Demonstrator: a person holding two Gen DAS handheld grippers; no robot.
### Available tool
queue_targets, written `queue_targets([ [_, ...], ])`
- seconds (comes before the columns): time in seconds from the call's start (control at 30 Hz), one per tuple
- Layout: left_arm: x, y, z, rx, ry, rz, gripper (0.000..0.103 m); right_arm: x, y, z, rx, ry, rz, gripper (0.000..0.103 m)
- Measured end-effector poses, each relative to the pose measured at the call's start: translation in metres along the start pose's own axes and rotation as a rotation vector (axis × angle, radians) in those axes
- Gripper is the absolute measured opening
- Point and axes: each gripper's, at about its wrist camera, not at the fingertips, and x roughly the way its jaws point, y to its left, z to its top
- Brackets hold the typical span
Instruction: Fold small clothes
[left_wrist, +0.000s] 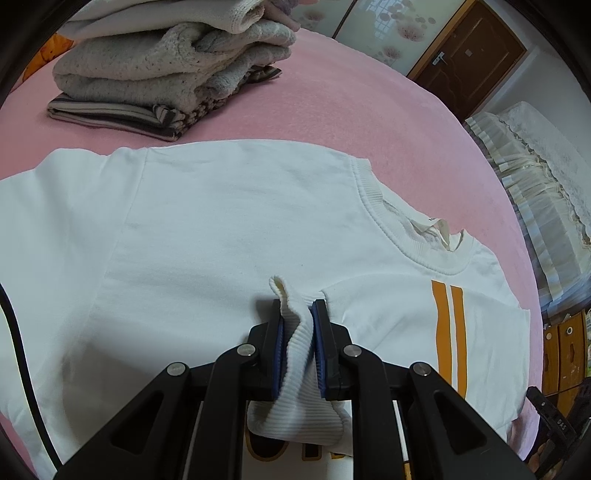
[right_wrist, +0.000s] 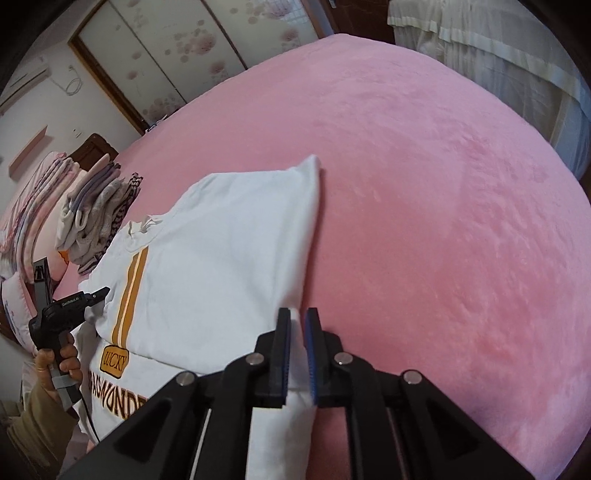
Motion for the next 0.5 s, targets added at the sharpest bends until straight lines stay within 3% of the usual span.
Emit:
queue_targets([
  [0.07,0.001,0.001,0.0,-0.002,-0.001,-0.001,0.013,-0.005,0.004,0.001,-0.013,-0.031,-0.003,0.043],
  [0.13,0.001,0.0,0.0,-0.002,-0.001,0.0,0.013,-0.006,0.009,0.002,-0.044,-0.036,-0.025,0.049],
  [0.23,0.001,0.001,-0.001,-0.005,-0.001,-0.004,0.013,0.009,0.01,0.002,-0.078,0.018,-0.052,0.049],
  [0.33,0.001,0.002,-0.001,-0.01,0.0,-0.012,0.013,0.025,0.005,0.001,-0.098,0.054,-0.076,0.047],
  [0.5,0.001,0.004,0.0,-0.01,0.0,-0.018,0.014,0.029,-0.007,0.0,-0.09,0.057,-0.051,0.021],
])
